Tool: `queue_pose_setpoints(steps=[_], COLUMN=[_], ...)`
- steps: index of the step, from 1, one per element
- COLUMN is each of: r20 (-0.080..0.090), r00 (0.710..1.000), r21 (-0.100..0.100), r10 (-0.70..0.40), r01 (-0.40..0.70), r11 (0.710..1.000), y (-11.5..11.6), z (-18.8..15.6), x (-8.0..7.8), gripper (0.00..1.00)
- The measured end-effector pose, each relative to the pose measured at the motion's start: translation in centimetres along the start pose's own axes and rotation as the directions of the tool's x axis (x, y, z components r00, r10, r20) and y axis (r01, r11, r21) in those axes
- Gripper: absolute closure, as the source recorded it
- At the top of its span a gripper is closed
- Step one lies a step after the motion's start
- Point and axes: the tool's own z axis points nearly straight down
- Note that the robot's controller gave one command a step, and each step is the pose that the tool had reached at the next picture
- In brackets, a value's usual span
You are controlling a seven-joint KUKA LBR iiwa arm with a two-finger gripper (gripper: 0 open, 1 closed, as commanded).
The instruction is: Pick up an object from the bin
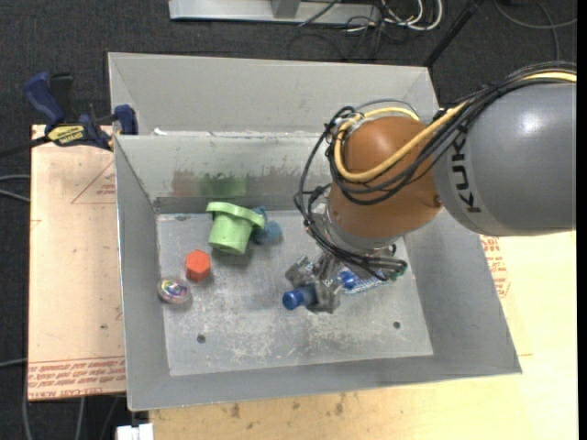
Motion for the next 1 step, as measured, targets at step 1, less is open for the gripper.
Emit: queue_pose_setpoints(steps=[1], r20=[0.006], r00=[0.999], r21=[0.001], r10=[-0.039], r01=[0.039], r11=[0.999], y=[0.56], z=[-9.54], x=[0.36], gripper=[1.0])
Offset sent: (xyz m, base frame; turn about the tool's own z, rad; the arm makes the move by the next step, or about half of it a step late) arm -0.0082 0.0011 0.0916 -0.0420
